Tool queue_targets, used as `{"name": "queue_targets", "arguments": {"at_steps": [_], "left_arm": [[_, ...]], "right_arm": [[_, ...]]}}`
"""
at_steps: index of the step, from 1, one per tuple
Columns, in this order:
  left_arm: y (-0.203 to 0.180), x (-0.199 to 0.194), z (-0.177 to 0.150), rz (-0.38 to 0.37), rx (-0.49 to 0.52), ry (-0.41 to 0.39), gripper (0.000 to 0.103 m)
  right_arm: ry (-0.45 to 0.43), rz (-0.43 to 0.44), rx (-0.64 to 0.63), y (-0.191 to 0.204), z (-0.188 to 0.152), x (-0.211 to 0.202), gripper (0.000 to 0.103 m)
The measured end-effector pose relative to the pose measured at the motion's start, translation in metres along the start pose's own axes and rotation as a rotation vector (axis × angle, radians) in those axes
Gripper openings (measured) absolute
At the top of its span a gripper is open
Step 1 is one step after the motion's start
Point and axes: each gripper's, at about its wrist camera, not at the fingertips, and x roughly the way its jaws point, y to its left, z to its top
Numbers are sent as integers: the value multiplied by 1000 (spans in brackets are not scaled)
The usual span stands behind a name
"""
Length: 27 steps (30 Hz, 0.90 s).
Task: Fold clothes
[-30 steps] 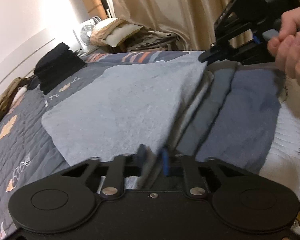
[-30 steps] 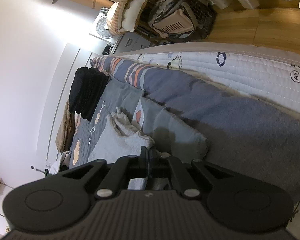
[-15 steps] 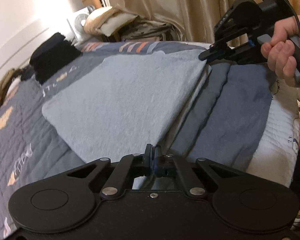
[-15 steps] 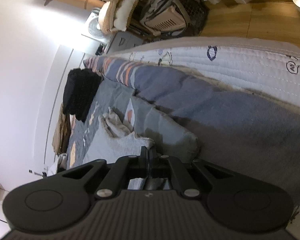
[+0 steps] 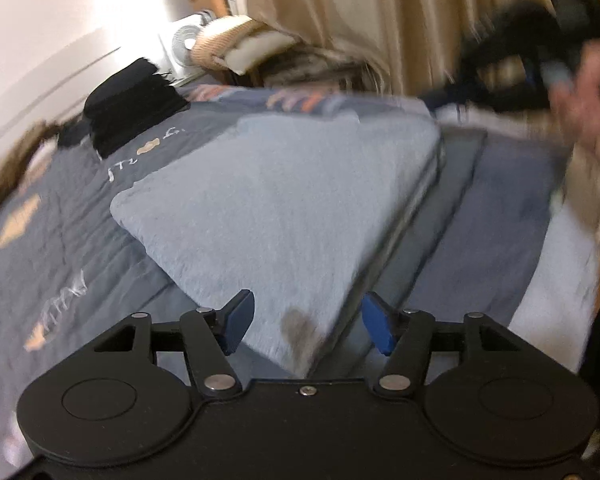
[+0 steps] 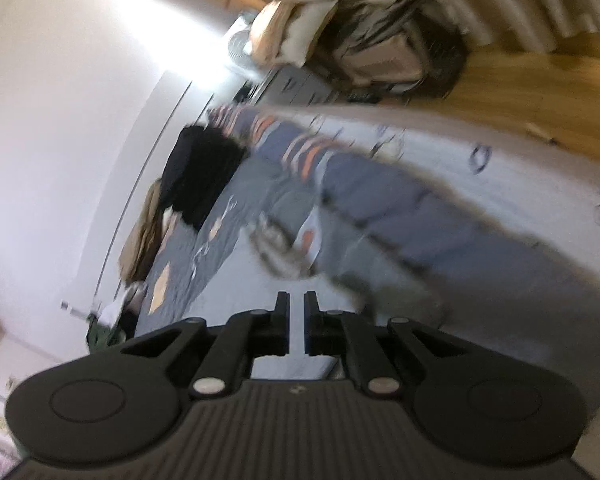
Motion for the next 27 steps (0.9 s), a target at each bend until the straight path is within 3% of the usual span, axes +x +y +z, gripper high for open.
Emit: {"name": "queue_targets", "arguments": {"at_steps": [3, 5, 8, 17, 27], "left_arm": [[-7, 10, -5, 30, 42, 35, 50], [-7, 16, -7, 33, 50, 64, 17], [5, 14, -6, 2, 1, 96, 8], [9, 9, -8, -14, 20, 143, 3], [45, -14, -2, -84, -220, 88, 9]], "right_arm": [[25, -17, -16, 2, -5, 12, 5], [31, -34, -9, 1, -7, 17, 5], [29, -62, 3, -3, -7, 19, 5], [27, -119, -2, -10, -6, 17, 5], [22, -158, -209, 15, -6, 4, 5]]}}
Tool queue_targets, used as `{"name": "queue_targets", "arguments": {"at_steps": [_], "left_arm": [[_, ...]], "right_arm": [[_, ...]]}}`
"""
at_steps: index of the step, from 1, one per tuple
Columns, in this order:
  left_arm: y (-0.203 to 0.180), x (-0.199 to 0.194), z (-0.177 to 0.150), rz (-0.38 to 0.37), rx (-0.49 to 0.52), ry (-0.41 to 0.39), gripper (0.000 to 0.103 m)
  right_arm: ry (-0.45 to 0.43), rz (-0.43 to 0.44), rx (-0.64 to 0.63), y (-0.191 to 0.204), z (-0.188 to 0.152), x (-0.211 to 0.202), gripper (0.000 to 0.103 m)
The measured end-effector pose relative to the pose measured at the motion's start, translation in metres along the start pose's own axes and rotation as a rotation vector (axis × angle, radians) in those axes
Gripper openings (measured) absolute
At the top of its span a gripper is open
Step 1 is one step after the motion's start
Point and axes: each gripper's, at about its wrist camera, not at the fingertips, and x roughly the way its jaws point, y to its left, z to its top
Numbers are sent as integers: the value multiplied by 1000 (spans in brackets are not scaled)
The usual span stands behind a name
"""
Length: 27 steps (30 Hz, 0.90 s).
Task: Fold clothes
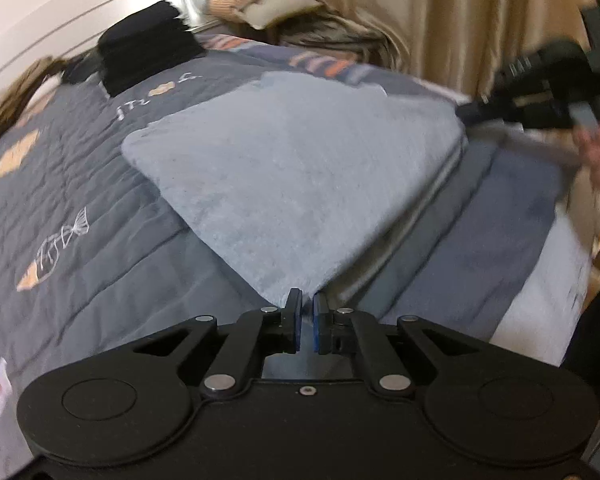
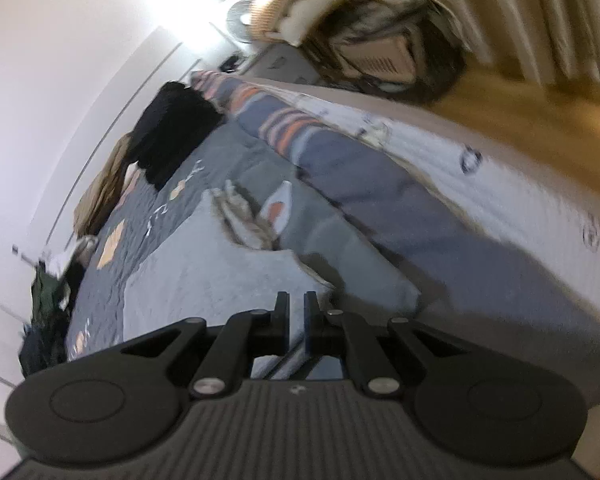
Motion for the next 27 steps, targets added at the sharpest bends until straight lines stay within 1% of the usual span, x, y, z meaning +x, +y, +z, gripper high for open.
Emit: {"name": "queue_targets", "arguments": {"at_steps": [1, 2, 3, 4, 5, 7, 9, 10, 13, 14, 16, 19, 21, 23, 27], "left_arm": [[3, -3, 1, -3, -25, -6, 18], [6, -6, 2, -5, -45, -14, 33], [8, -9, 3, -5, -60, -27, 41], [10, -13, 4, -4, -71, -39, 53], [12, -17, 4, -3, -79, -50, 55], [17, -25, 3, -1, -99, -69, 56], [23, -29, 2, -2, -142, -80, 63], [26, -32, 2, 0, -165, -87, 69], [35, -36, 0, 6, -238, -102, 77], [37, -37, 0, 1, -264, -107, 83], [40, -39, 0, -13, -312, -118, 92], [43, -41, 1, -45, -357, -103, 92], [42, -42, 0, -39, -365, -103, 94], [40, -44, -1, -34, -376, -102, 103], [38, -48, -4, -21, -398, -111, 103]], "right_arm": [[-2, 0, -24, 4, 0, -2, 6], [-4, 0, -48, 7, 0, -3, 7], [-6, 0, -72, 11, 0, -5, 10], [-6, 3, -86, 13, 0, -6, 11], [-5, 6, -98, 16, 0, -7, 13], [0, 12, -101, 17, 0, -7, 17], [5, 17, -96, 17, 0, -7, 19], [6, 19, -92, 17, 0, -7, 19], [12, 22, -82, 16, 0, -5, 19], [19, 23, -78, 16, -1, -4, 20], [31, 29, -78, 17, -2, -4, 20], [43, 44, -101, 22, -4, -5, 20], [44, 45, -135, 27, -6, -7, 20], [45, 46, -168, 33, -8, -10, 20], [86, 40, -253, 46, -15, -12, 20]]}}
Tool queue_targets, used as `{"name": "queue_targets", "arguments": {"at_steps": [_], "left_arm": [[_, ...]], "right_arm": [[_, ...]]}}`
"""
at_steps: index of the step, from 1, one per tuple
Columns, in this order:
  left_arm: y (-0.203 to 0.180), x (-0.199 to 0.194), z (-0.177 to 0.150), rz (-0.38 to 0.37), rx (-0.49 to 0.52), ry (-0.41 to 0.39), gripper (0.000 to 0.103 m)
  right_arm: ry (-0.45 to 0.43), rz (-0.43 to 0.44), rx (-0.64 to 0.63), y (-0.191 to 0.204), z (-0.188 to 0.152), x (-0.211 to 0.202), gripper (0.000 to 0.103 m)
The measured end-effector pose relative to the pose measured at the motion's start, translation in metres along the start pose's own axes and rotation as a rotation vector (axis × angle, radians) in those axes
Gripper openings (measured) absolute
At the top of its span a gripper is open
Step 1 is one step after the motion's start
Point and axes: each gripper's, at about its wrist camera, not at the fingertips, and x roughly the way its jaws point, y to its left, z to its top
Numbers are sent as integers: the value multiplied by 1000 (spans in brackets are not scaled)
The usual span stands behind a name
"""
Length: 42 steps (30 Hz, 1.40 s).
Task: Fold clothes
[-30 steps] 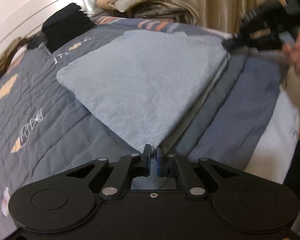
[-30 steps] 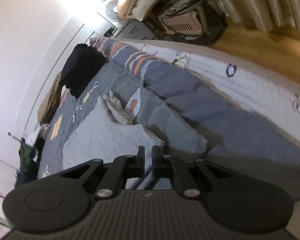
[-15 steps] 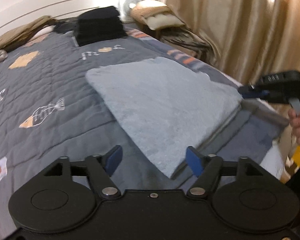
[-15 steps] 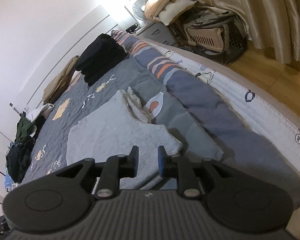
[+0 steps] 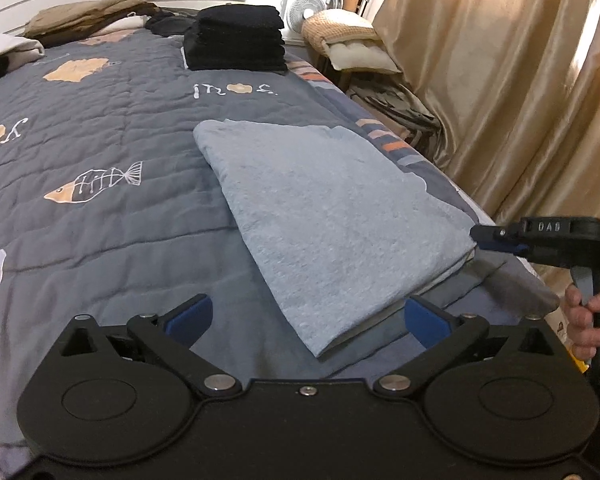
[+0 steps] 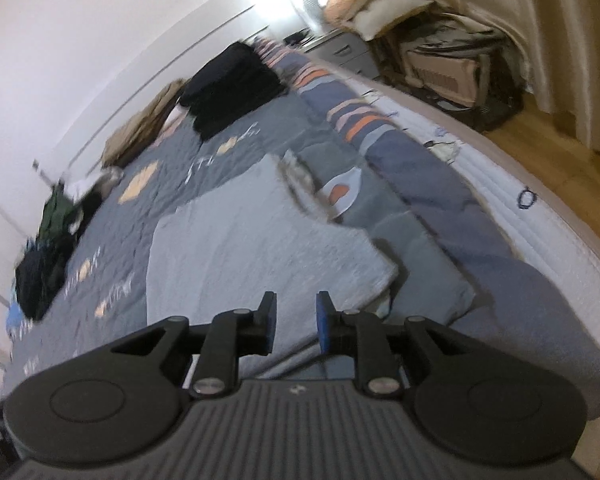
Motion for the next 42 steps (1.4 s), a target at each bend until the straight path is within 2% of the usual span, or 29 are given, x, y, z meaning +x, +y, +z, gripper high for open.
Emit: {"name": "queue_targets", "arguments": {"at_steps": [4, 11, 13, 15, 20, 24, 28, 31, 42], "left_arm": [[-3, -1, -1, 34, -19, 26, 103], [-9, -8, 4, 57, -21, 52, 103], [-14, -10, 7, 52, 12, 67, 103], [-21, -14, 10, 49, 53, 70, 103], [-27, -31, 23, 37, 29, 32, 103], [-35, -41, 31, 45, 46, 11, 103], [-35, -47, 38, 31, 4, 24, 103], [-34, -50, 41, 35, -8, 46, 103], [-38, -64, 45, 48, 47, 66, 103]], "right_arm": [[51, 17, -72, 19, -2, -4, 20], [72, -34, -142, 45, -7, -25, 21], [78, -47, -168, 50, -6, -33, 22], [74, -59, -189, 54, -6, -41, 40], [49, -79, -218, 64, -2, -61, 57], [49, -110, -249, 76, 2, -74, 65], [66, -134, -277, 88, 5, -87, 68], [90, -100, -297, 97, 4, -96, 68], [131, -111, -304, 117, 3, -99, 69]]}}
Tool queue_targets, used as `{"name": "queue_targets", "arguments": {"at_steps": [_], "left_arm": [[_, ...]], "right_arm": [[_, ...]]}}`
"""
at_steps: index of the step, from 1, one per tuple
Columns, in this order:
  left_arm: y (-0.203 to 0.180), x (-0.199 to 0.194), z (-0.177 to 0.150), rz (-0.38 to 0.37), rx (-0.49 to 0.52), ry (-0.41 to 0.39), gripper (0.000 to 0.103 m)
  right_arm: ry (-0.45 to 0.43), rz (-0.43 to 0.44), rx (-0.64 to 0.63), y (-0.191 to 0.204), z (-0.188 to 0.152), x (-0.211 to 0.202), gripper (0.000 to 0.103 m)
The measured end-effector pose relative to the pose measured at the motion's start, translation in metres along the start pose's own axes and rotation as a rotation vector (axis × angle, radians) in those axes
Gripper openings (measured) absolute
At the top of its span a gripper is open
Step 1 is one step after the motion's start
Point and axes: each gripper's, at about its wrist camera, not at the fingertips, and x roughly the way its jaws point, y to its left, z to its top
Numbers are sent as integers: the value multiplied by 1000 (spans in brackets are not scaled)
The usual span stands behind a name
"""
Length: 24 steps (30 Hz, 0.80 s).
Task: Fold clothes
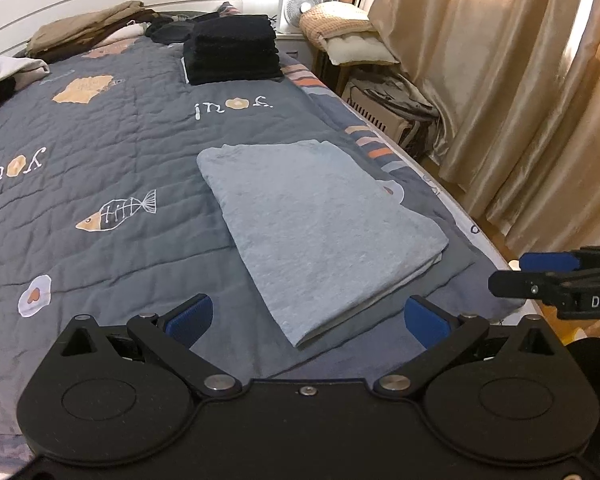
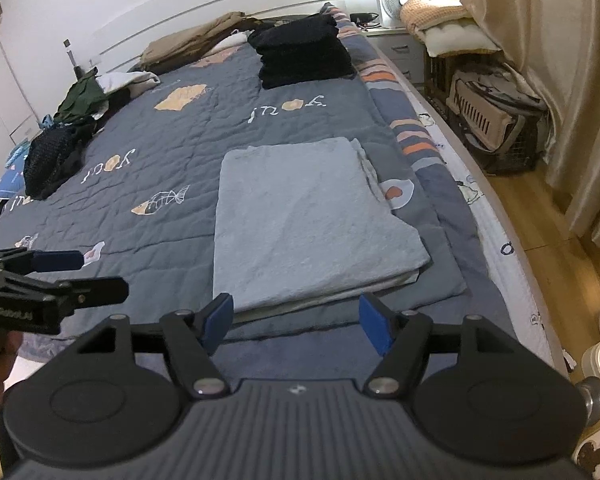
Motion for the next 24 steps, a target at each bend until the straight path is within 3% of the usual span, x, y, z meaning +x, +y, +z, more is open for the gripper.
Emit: {"name": "queue_targets", "arguments": {"at_steps": [12, 24], "left_arm": [[-3, 3, -4, 2, 14, 26, 103], [-9, -1, -6, 11, 34, 3, 103]], "right_arm": [[20, -21, -23, 4, 2, 2, 69], [13, -26, -26, 2, 6, 1, 69]]}}
